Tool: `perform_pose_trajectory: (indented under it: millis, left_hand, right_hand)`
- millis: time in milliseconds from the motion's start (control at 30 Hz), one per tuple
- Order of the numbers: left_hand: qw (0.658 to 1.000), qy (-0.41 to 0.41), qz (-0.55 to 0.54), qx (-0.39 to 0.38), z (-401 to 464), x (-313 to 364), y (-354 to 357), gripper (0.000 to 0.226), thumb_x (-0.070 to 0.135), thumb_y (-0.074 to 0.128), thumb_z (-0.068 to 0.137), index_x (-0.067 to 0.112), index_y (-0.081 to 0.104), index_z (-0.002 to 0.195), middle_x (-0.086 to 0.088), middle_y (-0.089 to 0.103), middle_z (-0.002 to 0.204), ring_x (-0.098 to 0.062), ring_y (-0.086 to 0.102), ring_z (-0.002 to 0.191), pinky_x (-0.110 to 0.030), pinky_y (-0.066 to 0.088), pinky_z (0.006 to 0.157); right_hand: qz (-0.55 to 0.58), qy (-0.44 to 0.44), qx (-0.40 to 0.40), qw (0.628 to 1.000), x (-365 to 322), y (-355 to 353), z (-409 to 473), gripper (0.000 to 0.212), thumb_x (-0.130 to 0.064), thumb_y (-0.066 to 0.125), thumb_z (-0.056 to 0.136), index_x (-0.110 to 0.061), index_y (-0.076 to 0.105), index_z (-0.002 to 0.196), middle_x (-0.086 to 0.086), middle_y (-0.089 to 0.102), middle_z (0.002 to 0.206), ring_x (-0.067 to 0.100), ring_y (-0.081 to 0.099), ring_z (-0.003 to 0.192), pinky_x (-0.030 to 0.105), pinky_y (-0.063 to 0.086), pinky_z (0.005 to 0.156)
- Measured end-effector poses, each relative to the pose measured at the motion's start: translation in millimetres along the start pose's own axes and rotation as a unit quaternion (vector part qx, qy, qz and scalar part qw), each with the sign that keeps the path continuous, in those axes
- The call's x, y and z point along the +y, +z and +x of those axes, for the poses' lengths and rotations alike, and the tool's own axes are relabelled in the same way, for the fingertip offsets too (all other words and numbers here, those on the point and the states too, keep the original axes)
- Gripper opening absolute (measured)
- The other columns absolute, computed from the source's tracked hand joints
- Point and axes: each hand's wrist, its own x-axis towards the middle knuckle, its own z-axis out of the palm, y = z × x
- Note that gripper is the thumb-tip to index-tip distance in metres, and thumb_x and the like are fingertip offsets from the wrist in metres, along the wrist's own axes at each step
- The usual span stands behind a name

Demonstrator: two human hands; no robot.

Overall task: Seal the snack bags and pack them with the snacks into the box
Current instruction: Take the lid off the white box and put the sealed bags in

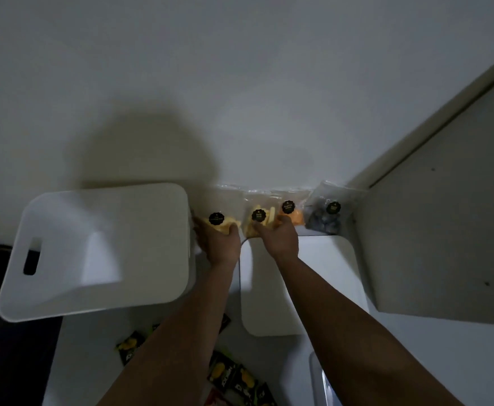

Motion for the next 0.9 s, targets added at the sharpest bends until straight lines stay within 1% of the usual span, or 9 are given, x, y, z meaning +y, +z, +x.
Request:
perform_pose_trajectory:
  millis: [67,133,200,267,333,433,600,733,900]
  left_hand:
    - [0.999,0.014,-0.018,0.035,8.5,5.3,1.0,0.095,0.022,0.072,0.088,0.006,0.012,0.160,-0.019,0.027,0.163,-0.035,0.025,0.151,-0.042,0.026,0.122]
    - [0.998,0.009,-0.027,0.059,15.6,7.1,2.5,0.082,0.023,0.068,0.089,0.009,0.025,0.158,-0.020,0.040,0.155,-0.038,0.037,0.143,-0.043,0.036,0.116]
    - [0.998,-0.016,-0.030,0.057,21.0,10.6,2.6,0.068,0.027,0.062,0.091,0.012,0.037,0.152,-0.022,0.048,0.145,-0.041,0.047,0.133,-0.048,0.044,0.108]
    - [0.999,-0.015,-0.010,0.040,22.5,15.1,1.1,0.047,0.031,0.056,0.095,0.012,0.056,0.138,-0.021,0.056,0.135,-0.040,0.053,0.125,-0.046,0.047,0.104]
    - [0.999,0.023,-0.006,0.036,20.8,19.0,-2.3,0.041,0.033,0.046,0.090,0.007,0.068,0.112,-0.019,0.066,0.119,-0.038,0.061,0.114,-0.044,0.051,0.096]
    - [0.999,0.024,-0.030,0.028,9.5,25.8,-9.4,0.033,0.022,0.044,0.094,0.005,0.067,0.110,-0.017,0.068,0.118,-0.036,0.063,0.112,-0.044,0.052,0.097]
    - [0.996,0.082,-0.015,0.012,-24.4,45.9,-33.6,0.029,0.017,0.042,0.100,0.012,0.061,0.122,-0.010,0.067,0.124,-0.032,0.063,0.112,-0.036,0.051,0.089]
    - [0.988,0.147,0.010,0.041,-49.5,73.4,-64.7,0.019,0.023,0.045,0.100,0.015,0.061,0.105,-0.008,0.070,0.108,-0.030,0.065,0.098,-0.031,0.044,0.070]
    - [0.971,0.216,-0.031,0.101,-54.7,111.4,-131.1,0.014,0.028,0.052,0.099,0.016,0.059,0.097,-0.008,0.072,0.098,-0.031,0.068,0.091,-0.040,0.057,0.078]
  right_hand:
    - [0.002,0.011,0.023,1.000,-0.8,14.7,16.3,0.103,-0.087,0.064,0.052,-0.030,0.052,0.137,0.003,0.067,0.126,0.031,0.063,0.117,0.053,0.053,0.097]
    - [0.010,0.018,0.036,0.999,0.3,23.5,27.1,0.102,-0.084,0.063,0.052,-0.029,0.052,0.137,0.006,0.066,0.125,0.033,0.063,0.115,0.054,0.053,0.097]
    - [0.028,0.010,0.044,0.999,-3.8,24.3,28.3,0.078,-0.073,0.069,0.063,-0.025,0.059,0.123,0.006,0.067,0.112,0.031,0.065,0.103,0.043,0.056,0.086]
    - [0.058,-0.011,0.041,0.997,-6.9,19.5,26.2,0.038,-0.047,0.076,0.082,-0.017,0.061,0.100,0.004,0.065,0.091,0.025,0.063,0.084,0.030,0.050,0.067]
    - [0.070,-0.021,0.041,0.996,-5.9,12.4,25.5,0.011,-0.020,0.067,0.093,-0.011,0.064,0.097,0.007,0.067,0.088,0.025,0.063,0.082,0.029,0.046,0.067]
    - [0.061,-0.042,0.045,0.996,-4.4,-2.1,20.0,0.018,0.002,0.055,0.088,-0.009,0.066,0.096,0.009,0.069,0.088,0.028,0.063,0.082,0.029,0.045,0.069]
    - [0.153,-0.115,0.065,0.979,-5.5,-27.2,0.3,0.028,-0.021,0.075,0.083,-0.031,0.051,0.072,0.004,0.053,0.076,0.016,0.051,0.074,0.034,0.043,0.074]
    - [0.219,-0.146,0.074,0.962,-30.7,-50.5,-33.6,0.016,-0.010,0.076,0.089,-0.018,0.064,0.095,0.000,0.053,0.080,0.013,0.053,0.075,0.031,0.047,0.079]
    - [0.223,-0.205,0.089,0.949,-79.0,-67.4,-70.5,0.017,-0.020,0.078,0.089,-0.015,0.069,0.102,-0.003,0.060,0.083,0.012,0.059,0.078,0.036,0.056,0.079]
